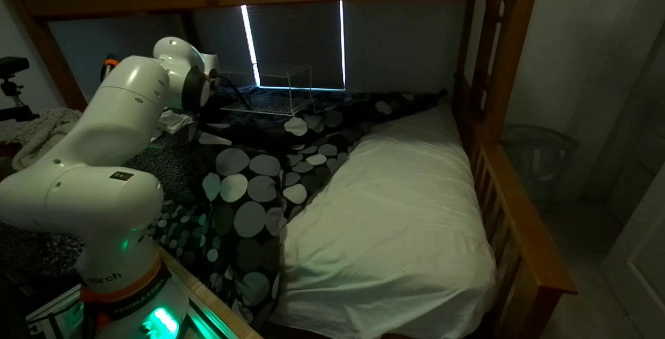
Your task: Move the black pillow to the right
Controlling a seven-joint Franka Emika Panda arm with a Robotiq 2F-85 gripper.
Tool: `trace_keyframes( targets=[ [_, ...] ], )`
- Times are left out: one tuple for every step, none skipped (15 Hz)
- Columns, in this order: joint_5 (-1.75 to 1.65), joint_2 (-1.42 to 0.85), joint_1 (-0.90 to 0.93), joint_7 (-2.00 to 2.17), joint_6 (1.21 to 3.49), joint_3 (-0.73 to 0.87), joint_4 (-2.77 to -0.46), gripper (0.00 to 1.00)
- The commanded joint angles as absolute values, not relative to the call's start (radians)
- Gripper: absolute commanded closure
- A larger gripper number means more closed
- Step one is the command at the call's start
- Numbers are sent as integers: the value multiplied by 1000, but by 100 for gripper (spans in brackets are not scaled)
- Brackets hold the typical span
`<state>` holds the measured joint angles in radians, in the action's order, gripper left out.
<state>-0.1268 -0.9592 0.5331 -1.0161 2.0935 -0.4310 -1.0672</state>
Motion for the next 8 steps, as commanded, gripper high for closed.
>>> trace_keyframes(
  targets=[
    [-118,-868,536,-949,2040,-436,-1092,99],
    [-117,-822,535,-925,2031,-440,-1107,99],
    [-117,-795,537,-900,2027,-441,-1112,99],
    [-123,-757,540,-873,2015,-439,-1120,99],
    [-124,-733,544,-846,2003,-439,-1123,99],
    [-128,-707,547,-826,1984,-438,-1129,99],
    [-131,-686,552,-803,1969,-437,-1135,99],
    [-132,-669,557,-782,1950,-437,-1139,99]
  ],
)
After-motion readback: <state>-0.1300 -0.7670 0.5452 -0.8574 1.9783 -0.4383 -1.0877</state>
